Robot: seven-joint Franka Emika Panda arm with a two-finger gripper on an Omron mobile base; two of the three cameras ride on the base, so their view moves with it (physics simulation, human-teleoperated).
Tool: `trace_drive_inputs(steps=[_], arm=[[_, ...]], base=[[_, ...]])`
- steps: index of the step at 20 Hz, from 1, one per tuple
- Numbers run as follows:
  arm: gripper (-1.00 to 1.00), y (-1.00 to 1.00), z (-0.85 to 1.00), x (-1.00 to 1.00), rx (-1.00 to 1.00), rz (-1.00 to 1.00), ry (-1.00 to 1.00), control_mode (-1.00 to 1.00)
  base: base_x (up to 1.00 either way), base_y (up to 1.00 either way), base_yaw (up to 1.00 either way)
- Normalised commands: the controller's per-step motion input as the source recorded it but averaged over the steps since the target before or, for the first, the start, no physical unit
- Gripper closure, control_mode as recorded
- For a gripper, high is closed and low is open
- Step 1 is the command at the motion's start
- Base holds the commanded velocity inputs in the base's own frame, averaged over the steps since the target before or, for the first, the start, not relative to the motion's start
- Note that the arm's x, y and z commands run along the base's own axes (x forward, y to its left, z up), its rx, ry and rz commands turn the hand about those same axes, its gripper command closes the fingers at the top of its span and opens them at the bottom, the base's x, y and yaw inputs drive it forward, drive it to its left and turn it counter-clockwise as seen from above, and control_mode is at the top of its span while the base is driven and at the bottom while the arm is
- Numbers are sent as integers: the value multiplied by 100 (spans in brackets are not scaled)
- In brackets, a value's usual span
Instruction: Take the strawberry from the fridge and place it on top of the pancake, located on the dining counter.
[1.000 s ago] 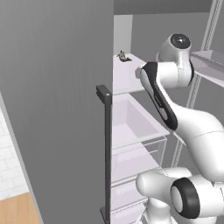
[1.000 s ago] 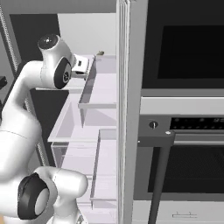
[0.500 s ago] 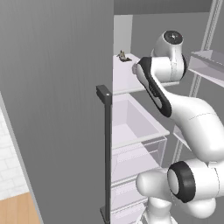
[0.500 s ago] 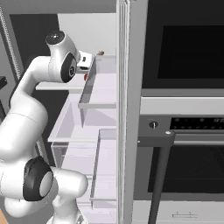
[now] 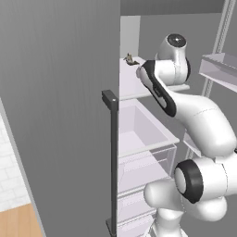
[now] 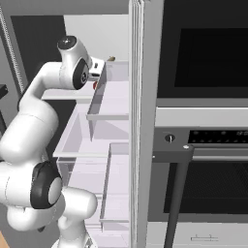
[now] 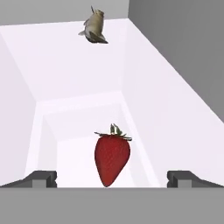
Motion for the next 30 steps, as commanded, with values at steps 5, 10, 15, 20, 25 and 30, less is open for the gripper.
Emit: trace_drive_inputs(steps=[5, 10, 15, 20, 25, 30], arm=[[-100, 7, -5, 24, 0, 0, 0, -100], [-100, 0, -5, 1, 0, 0, 0, -100], [-100, -1, -15, 6, 0, 0, 0, -100], [-100, -1, -18, 20, -1, 0, 1, -100], [-100, 0, -13, 21, 0, 0, 5, -100], [-100, -5, -3, 11, 0, 0, 0, -100]], base=[[0, 0, 0], [0, 0, 0], [0, 0, 0], [0, 0, 0], [0, 0, 0], [0, 0, 0]])
